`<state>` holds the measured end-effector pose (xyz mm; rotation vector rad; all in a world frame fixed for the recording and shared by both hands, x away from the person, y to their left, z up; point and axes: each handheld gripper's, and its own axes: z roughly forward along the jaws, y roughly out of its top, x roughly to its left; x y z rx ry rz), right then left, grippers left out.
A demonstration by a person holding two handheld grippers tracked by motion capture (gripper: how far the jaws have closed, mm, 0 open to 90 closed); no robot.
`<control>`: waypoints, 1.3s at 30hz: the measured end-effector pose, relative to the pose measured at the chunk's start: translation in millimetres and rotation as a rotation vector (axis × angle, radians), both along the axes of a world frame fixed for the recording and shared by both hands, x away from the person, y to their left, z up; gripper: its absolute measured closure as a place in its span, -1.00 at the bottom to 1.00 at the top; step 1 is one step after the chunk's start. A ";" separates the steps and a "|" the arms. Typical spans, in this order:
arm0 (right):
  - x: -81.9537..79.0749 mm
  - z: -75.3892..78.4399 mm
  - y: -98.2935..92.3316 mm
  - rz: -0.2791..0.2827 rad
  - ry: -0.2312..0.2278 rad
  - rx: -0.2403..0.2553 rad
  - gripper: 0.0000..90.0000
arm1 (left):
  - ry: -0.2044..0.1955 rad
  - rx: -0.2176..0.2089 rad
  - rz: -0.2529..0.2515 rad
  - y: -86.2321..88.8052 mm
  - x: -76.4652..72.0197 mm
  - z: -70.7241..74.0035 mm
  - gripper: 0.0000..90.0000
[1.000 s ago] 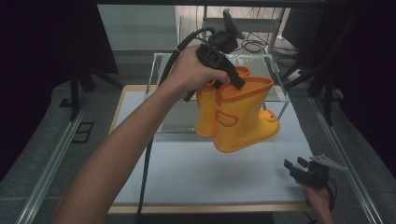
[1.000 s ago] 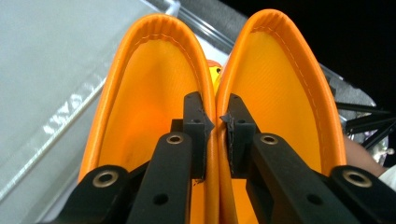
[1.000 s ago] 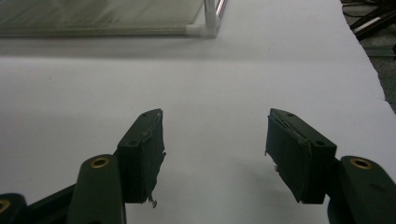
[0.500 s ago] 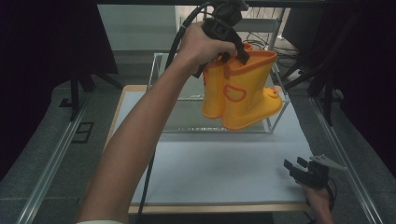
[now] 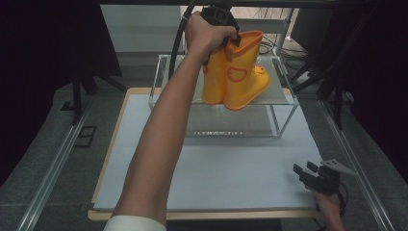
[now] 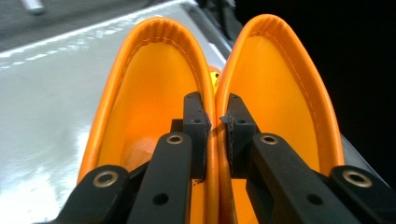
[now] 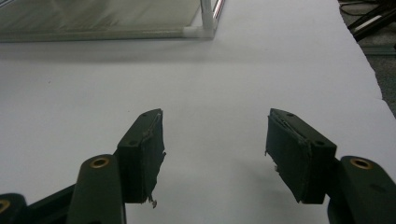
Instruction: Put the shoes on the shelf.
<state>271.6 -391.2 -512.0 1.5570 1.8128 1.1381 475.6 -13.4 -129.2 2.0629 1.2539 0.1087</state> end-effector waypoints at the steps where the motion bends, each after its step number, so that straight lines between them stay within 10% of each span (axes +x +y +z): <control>1: -0.1 0.4 -0.4 0.002 -0.001 -0.002 -0.18 | -0.004 0.020 0.021 -0.9 4.3 -1.1 0.83; 25: 0.7 1.0 3.9 0.012 -0.009 -0.011 -0.18 | -0.021 0.001 0.385 20.1 33.6 -24.9 0.83; 39: -0.1 1.6 5.5 0.017 -0.009 -0.009 -0.18 | -0.024 -0.012 0.384 4.9 42.4 -42.4 0.57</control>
